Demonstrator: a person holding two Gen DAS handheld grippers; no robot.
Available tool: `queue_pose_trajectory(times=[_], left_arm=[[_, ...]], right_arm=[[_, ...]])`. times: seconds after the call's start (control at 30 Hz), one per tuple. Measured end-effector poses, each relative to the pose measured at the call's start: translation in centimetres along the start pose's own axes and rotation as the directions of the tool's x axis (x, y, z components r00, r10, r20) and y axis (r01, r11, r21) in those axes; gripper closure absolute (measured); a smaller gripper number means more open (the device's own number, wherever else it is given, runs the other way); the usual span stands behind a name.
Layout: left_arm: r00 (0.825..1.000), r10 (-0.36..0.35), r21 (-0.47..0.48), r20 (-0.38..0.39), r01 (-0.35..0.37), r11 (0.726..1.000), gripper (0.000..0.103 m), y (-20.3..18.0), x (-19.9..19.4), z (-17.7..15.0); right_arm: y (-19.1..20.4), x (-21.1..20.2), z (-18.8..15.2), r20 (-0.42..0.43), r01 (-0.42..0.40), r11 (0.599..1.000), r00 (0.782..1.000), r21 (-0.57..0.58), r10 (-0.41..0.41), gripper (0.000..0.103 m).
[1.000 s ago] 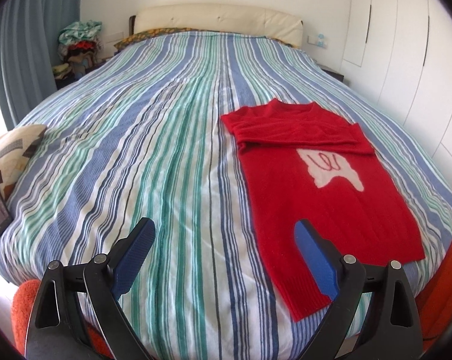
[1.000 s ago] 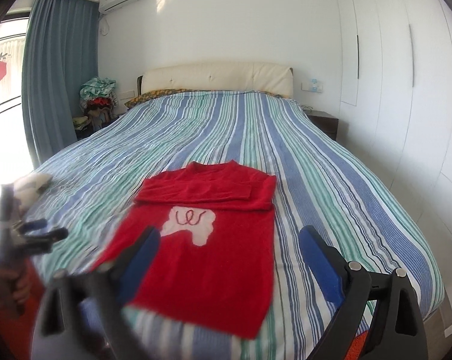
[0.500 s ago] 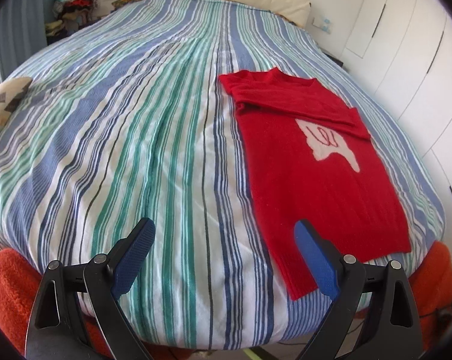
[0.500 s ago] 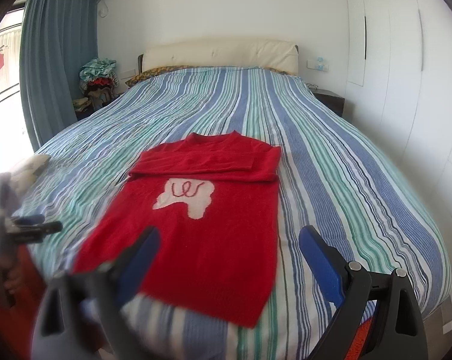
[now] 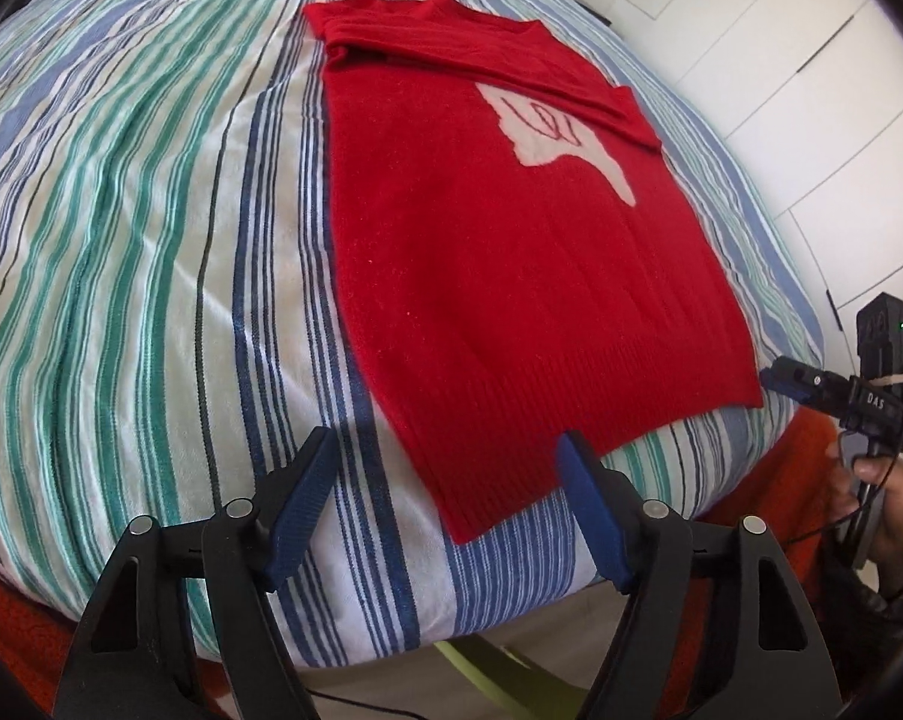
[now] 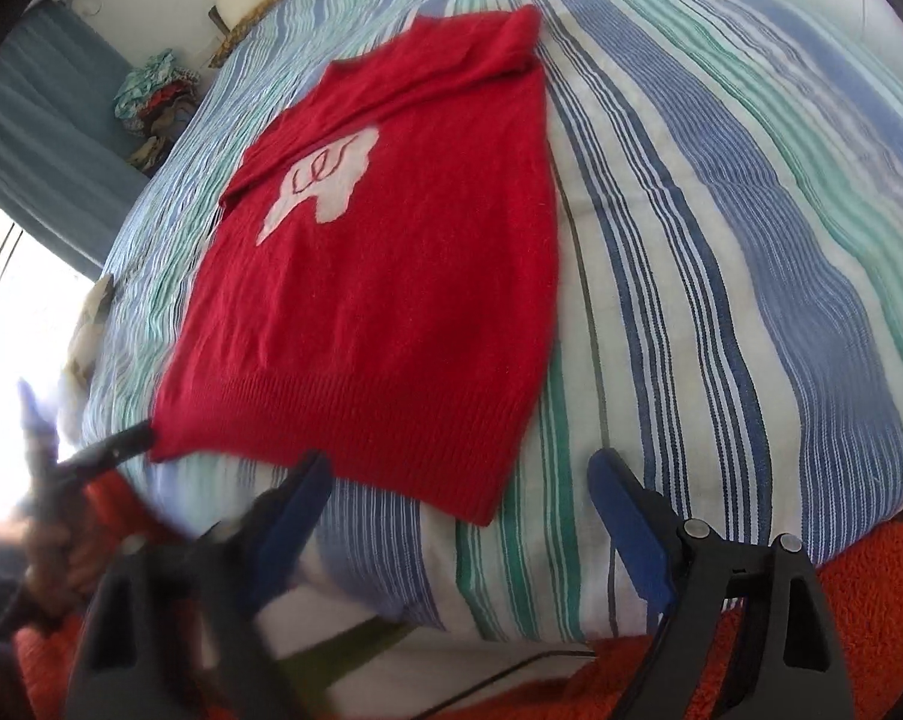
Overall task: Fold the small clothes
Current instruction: 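Position both grippers at the sweater hem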
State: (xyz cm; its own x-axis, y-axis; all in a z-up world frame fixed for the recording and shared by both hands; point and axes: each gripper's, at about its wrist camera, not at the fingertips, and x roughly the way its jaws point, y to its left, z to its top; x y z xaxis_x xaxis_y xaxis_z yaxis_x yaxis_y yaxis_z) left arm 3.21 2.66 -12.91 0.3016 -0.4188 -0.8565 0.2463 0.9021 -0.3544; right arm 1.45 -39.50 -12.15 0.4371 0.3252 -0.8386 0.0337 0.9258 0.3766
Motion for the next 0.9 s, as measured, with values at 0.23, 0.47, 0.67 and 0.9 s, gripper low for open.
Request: queue_pose_trajectory(times=[0.23, 0.47, 0.67, 0.9], left_arm=[[1.0, 0.027, 0.008, -0.003, -0.027, 1.0, 0.023, -0.3, 0.3, 0.0], [1.0, 0.003, -0.024, 0.011, -0.003, 1.0, 0.023, 0.4, -0.6, 0.2], [0.999, -0.013, -0.1, 0.03, 0.016, 0.995, 0.023, 1.9, -1.6, 0.2], [0.999, 0.018, -0.125, 0.049, -0.012, 0.992, 0.023, 3.1, -2.8, 0.4]], right_arm=[[-0.6, 0.9, 0.5, -0.022, -0.031, 0.998, 0.999, 0.052, 0.032, 0.016], [-0.6, -0.1, 0.2, -0.025, -0.003, 0.998, 1.0, 0.067, 0.004, 0.016], [-0.6, -0.8, 0.0, -0.022, 0.002, 0.997, 1.0, 0.075, -0.001, 0.016], [-1.2, -1.4, -0.1, -0.019, 0.012, 0.996, 1.0, 0.089, -0.01, 0.016]])
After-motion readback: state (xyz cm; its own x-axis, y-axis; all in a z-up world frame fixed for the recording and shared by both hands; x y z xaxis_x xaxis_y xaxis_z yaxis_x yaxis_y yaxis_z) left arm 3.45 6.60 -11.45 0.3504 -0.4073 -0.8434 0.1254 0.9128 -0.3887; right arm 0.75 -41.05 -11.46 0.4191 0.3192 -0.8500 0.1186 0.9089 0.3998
